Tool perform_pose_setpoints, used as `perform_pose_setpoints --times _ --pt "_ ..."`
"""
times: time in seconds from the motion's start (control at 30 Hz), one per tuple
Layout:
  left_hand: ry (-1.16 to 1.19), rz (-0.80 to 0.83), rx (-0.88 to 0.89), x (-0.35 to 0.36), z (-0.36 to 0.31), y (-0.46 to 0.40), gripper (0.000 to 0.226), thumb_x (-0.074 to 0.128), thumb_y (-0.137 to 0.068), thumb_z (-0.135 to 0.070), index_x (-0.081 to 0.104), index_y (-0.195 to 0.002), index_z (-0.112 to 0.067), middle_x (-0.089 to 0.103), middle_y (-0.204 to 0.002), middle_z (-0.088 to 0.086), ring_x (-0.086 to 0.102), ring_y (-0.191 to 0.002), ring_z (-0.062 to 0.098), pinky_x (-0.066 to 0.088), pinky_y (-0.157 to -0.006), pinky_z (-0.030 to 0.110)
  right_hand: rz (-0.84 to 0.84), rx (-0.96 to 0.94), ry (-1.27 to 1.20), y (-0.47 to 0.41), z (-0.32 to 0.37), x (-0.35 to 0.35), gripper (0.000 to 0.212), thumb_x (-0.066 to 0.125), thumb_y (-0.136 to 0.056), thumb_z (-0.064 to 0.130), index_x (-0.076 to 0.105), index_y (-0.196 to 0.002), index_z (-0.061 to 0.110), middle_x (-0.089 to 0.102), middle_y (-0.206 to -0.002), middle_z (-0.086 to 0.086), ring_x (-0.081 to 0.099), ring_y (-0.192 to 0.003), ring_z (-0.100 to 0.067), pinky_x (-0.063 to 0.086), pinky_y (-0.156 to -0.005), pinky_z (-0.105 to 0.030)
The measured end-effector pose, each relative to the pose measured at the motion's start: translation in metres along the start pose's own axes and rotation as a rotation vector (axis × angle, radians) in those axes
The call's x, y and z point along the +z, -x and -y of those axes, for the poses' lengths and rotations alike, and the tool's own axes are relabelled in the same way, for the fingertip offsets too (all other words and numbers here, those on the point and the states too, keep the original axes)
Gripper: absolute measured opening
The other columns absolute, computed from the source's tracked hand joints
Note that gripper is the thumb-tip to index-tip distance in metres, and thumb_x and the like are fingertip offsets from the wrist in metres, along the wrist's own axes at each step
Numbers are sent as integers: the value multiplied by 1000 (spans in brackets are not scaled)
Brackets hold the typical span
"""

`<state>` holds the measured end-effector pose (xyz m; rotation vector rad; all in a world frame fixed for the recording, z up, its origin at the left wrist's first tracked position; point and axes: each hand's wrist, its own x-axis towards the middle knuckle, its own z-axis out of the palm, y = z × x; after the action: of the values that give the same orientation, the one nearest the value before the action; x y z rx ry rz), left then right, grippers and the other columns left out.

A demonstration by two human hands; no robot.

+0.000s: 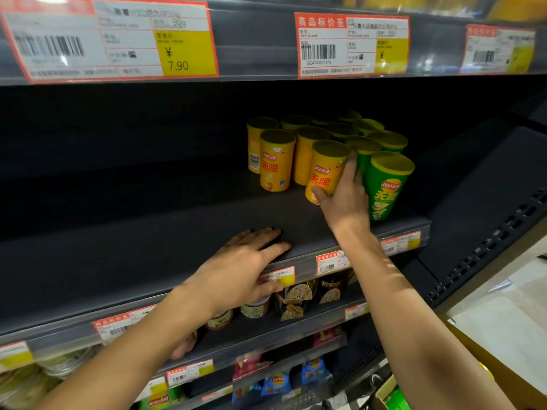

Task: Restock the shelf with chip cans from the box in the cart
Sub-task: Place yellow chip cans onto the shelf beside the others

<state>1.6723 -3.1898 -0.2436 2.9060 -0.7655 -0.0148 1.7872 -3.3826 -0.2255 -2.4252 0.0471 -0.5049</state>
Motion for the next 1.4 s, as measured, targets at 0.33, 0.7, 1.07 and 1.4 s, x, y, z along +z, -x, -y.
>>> perform_pose_setpoints --times 0.33,0.7,1.07,1.4 --pt "1 4 -11 -2 0 1 74 54 -93 -53 18 -154 -34 10 -164 -4 10 -150 16 9 -122 30 55 22 5 11 2 -8 107 75 -87 31 -3 -158 18 43 -143 -21 50 -126 -42 45 -98 -48" --pt "-157 -112 -2 4 -34 -12 83 50 -82 -73 34 -148 -25 36 -154 10 52 -127 29 46 -100 42 134 -203 194 104 -52 -24 69 35 -96 58 40 -150 16 33 -157 -12 19 -150 -30 23 -120 -47" --pt "53 -358 468 77 -157 -71 42 58 -88 -29 66 -126 -12 60 -136 7 50 -132 23 39 -109 43 180 13 202 213 -202 -51 70 60 -90 34 34 -152 14 26 -161 -9 20 -150 -26 30 -119 -39" --pt "52 35 618 176 -273 -133 43 52 -82 -36 72 -113 -15 67 -124 4 63 -113 20 51 -95 32 277 491 259 280 -368 -110 70 55 -98 42 24 -156 16 26 -160 -11 20 -149 -28 20 -120 -35"
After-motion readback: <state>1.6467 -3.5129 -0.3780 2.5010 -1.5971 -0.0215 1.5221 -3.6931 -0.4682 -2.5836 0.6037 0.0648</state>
